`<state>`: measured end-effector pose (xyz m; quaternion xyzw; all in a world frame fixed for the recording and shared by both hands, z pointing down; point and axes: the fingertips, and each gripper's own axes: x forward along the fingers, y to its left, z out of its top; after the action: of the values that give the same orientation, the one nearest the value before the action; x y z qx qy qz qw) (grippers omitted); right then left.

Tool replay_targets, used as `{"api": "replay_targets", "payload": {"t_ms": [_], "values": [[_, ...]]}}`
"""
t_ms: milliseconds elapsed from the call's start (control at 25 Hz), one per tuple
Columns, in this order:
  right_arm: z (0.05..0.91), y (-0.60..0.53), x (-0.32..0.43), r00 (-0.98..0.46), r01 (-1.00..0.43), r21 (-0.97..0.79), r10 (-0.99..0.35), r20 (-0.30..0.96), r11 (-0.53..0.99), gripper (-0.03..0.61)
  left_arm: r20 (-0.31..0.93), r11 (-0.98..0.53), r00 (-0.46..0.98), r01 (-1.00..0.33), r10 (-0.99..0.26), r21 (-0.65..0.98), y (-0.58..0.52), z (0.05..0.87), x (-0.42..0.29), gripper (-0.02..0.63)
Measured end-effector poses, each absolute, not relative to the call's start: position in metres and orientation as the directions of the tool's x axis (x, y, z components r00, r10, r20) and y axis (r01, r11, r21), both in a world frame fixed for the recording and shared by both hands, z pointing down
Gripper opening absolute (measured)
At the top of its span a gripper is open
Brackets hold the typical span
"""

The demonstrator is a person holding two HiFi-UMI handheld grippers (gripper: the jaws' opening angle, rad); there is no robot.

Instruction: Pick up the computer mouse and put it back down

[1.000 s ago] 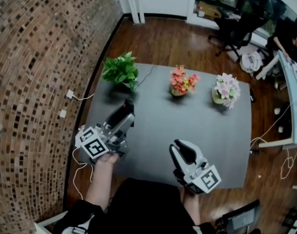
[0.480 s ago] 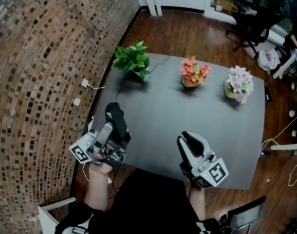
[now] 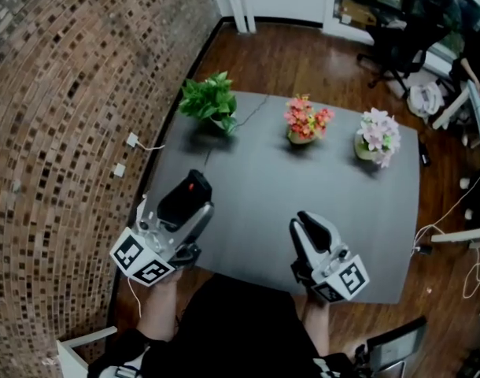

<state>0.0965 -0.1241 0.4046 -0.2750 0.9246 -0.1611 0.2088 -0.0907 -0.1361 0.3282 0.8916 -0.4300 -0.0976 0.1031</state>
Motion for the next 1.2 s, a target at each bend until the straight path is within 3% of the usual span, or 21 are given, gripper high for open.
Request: {"api": "replay_targets", "payload": {"t_ms": [320, 840, 1200], "values": [[0.388, -0.106, 0.042, -0.768, -0.500, -0.358, -0.595, -0.239, 0.789, 0.049, -0.056, -0.642, 0.642, -0.750, -0.764, 0.161, -0.133, 0.339, -0.119, 0.279], [0.373, -0.052, -0.061, -0.776, -0.569, -0.285, -0.618, -0.122, 0.771, 0.049, -0.048, -0.671, 0.675, -0.719, -0.736, 0.181, -0.112, 0.365, -0.178, 0.279], [0.378, -0.060, -0.033, -0.737, -0.618, -0.291, -0.667, -0.107, 0.730, 0.049, 0.063, -0.655, 0.674, -0.732, -0.736, 0.187, -0.169, 0.422, -0.149, 0.279]]}}
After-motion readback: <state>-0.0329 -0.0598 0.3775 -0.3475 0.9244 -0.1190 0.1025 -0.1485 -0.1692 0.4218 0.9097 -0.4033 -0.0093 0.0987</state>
